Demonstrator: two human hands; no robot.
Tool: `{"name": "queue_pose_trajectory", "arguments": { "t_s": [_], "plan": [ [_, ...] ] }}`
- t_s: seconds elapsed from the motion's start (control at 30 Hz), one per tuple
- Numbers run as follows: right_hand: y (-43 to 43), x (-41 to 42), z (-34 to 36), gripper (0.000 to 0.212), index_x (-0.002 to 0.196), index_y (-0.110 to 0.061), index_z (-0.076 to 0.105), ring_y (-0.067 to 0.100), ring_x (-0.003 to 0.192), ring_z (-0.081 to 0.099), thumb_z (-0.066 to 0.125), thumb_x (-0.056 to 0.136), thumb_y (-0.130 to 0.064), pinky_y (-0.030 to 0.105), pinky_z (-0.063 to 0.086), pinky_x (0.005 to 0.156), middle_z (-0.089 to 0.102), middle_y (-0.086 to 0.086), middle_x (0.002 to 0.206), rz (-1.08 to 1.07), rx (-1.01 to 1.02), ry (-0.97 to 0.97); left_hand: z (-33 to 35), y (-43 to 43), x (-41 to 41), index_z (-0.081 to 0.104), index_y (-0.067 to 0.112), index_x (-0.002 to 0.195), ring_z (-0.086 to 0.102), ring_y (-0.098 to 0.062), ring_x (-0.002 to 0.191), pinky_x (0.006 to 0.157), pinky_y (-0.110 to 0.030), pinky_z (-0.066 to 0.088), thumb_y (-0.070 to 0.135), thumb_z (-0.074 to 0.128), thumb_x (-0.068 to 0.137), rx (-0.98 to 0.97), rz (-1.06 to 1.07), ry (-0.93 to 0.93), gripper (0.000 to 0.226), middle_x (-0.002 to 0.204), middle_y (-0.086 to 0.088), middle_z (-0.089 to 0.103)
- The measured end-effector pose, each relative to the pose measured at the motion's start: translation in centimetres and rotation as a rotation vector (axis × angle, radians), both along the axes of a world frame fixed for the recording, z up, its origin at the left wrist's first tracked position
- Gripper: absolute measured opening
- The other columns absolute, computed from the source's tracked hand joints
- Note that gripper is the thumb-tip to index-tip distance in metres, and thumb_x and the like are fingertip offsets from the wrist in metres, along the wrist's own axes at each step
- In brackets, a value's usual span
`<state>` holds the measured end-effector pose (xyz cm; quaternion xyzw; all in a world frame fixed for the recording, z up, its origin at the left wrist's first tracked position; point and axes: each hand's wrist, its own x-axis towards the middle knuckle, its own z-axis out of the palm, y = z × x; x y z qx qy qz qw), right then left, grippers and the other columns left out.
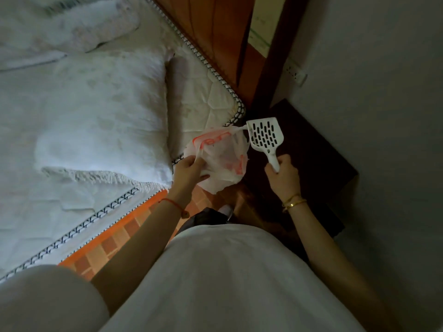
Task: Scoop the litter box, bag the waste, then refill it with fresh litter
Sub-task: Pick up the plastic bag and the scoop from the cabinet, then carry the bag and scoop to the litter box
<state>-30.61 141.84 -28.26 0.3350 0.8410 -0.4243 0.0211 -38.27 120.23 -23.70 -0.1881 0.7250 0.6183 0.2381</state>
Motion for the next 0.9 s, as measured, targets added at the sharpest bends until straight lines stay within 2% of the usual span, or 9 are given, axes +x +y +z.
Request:
{"name": "queue_pose_trajectory", "arguments": {
  "t_s": [0.17, 0.27, 0.37, 0.6, 0.7, 0.8, 0.9],
  "plan": [
    [-2.6, 0.4, 1.0, 0.025, 0.101, -0.006, 0.05, 0.025, 0.068, 0.061, 0.057, 0.09, -0.028, 0.04, 0.051, 0.059, 0.062, 0.009, 0.081, 0.212, 0.01, 0.031, 0.5, -4.4, 4.9, 0.068, 0.011, 0.096, 0.067, -0.024, 0.097, 0.07, -0.021, 0.057, 0.017, 0.053, 0.098, -0.009, 0.125, 0.038, 0.016, 0.103, -0.013, 0.068],
    [-4.4, 0.7, 1.6, 0.024, 0.099, -0.007, 0.051, 0.018, 0.065, 0.059, 0.058, 0.091, -0.029, 0.031, 0.048, 0.053, 0.059, 0.001, 0.076, 0.329, -0.007, 0.046, 0.6, -6.7, 8.1, 0.068, 0.013, 0.089, 0.068, -0.023, 0.094, 0.07, -0.022, 0.057, 0.02, 0.053, 0.099, 0.008, 0.237, 0.044, 0.019, 0.098, -0.012, 0.069],
    [-6.6, 0.9, 2.1, 0.021, 0.099, -0.011, 0.05, 0.007, 0.062, 0.055, 0.059, 0.091, -0.029, 0.022, 0.039, 0.049, 0.055, -0.007, 0.075, 0.436, -0.035, 0.048, 0.7, -8.9, 11.3, 0.067, 0.005, 0.091, 0.068, -0.022, 0.089, 0.07, -0.021, 0.057, 0.026, 0.055, 0.099, 0.013, 0.345, 0.065, 0.026, 0.093, -0.014, 0.067],
    [-13.2, 1.4, 2.6, 0.022, 0.096, -0.01, 0.052, 0.006, 0.062, 0.054, 0.061, 0.09, -0.03, 0.02, 0.036, 0.049, 0.058, -0.002, 0.075, 0.724, -0.046, 0.062, 0.9, -14.4, 17.8, 0.067, 0.0, 0.097, 0.067, -0.022, 0.088, 0.075, -0.025, 0.06, 0.018, 0.054, 0.099, -0.017, 0.595, 0.076, 0.023, 0.093, -0.015, 0.068],
    [-16.8, 1.5, 2.7, 0.023, 0.097, -0.01, 0.053, 0.012, 0.067, 0.058, 0.061, 0.09, -0.03, 0.022, 0.039, 0.053, 0.062, 0.002, 0.081, 0.847, -0.054, 0.061, 0.6, -17.1, 20.5, 0.067, -0.004, 0.1, 0.066, -0.024, 0.089, 0.078, -0.03, 0.06, 0.017, 0.055, 0.098, -0.023, 0.701, 0.064, 0.024, 0.093, -0.017, 0.066],
    [-20.8, 1.8, 2.7, 0.027, 0.104, -0.009, 0.056, 0.016, 0.076, 0.063, 0.061, 0.089, -0.032, 0.026, 0.045, 0.06, 0.066, 0.002, 0.09, 0.947, -0.05, 0.052, 0.6, -20.0, 23.2, 0.064, -0.011, 0.102, 0.064, -0.025, 0.088, 0.076, -0.027, 0.06, 0.015, 0.054, 0.098, -0.029, 0.808, 0.062, 0.028, 0.093, -0.018, 0.064],
    [-25.5, 2.4, 2.6, 0.026, 0.098, -0.015, 0.054, 0.02, 0.066, 0.064, 0.059, 0.087, -0.038, 0.035, 0.053, 0.056, 0.067, 0.004, 0.082, 1.048, -0.033, 0.045, 0.8, -23.3, 25.9, 0.065, -0.005, 0.096, 0.064, -0.024, 0.085, 0.075, -0.025, 0.06, 0.011, 0.052, 0.098, -0.017, 0.902, 0.059, 0.02, 0.092, -0.017, 0.064]
  ]
}}
